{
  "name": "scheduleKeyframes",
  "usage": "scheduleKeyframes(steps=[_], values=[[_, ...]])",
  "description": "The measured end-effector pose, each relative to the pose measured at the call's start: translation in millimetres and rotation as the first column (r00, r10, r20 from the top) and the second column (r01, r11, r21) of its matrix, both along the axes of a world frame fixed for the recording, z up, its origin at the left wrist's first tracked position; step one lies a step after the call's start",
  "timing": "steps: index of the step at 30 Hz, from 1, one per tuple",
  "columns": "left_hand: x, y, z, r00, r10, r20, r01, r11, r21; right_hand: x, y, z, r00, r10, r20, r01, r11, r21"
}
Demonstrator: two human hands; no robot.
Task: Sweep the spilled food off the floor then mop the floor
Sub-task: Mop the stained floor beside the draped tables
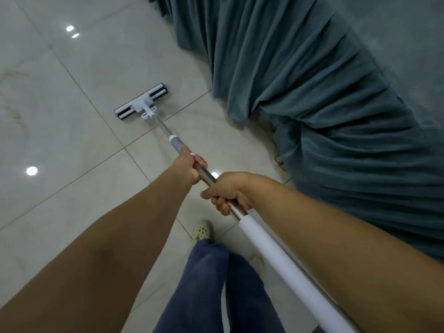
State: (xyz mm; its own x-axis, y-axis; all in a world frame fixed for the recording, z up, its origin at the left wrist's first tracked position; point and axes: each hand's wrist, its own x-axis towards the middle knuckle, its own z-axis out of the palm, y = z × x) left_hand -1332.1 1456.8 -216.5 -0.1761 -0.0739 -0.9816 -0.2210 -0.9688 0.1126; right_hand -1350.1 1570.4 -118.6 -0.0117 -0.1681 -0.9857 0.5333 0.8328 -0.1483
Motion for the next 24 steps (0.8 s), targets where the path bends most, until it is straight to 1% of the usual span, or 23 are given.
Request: scheduleKeyframes(steps=[2,7,12,16,19,24], values=[[5.7,8.6,-3.7,1.000,-0.021,-0.004,0.021,1.000,0.019,7.3,9.3,-0.6,0.999,0.011,-0.034,-0.011,1.000,0.004],[25.3,35.5,-9.5,0.997,-0.082,-0.002,0.082,0.995,0.057,36.6,42.9,-6.2,0.954,0.192,-0.229,-0.196,0.981,0.004],[51.4,64.3,-1.0,0.995,-0.080,-0.051,0.082,0.996,0.029,59.8,69.1,2.9,0.914,0.246,-0.322,-0.261,0.965,-0.004],[77.0,104.4,15.3,0.994,-0.059,-0.087,0.061,0.998,0.021,82.5,107.5,11.8,0.923,0.210,-0.323,-0.228,0.974,-0.018],[106.2,150.2,29.3,0.991,-0.045,-0.122,0.052,0.997,0.054,108.3,153.5,23.7,0.932,0.206,-0.299,-0.217,0.976,-0.007],[158.9,233.3,41.7,0.984,-0.086,-0.155,0.102,0.989,0.105,157.2,238.6,46.0,0.932,0.220,-0.287,-0.221,0.975,0.030]])
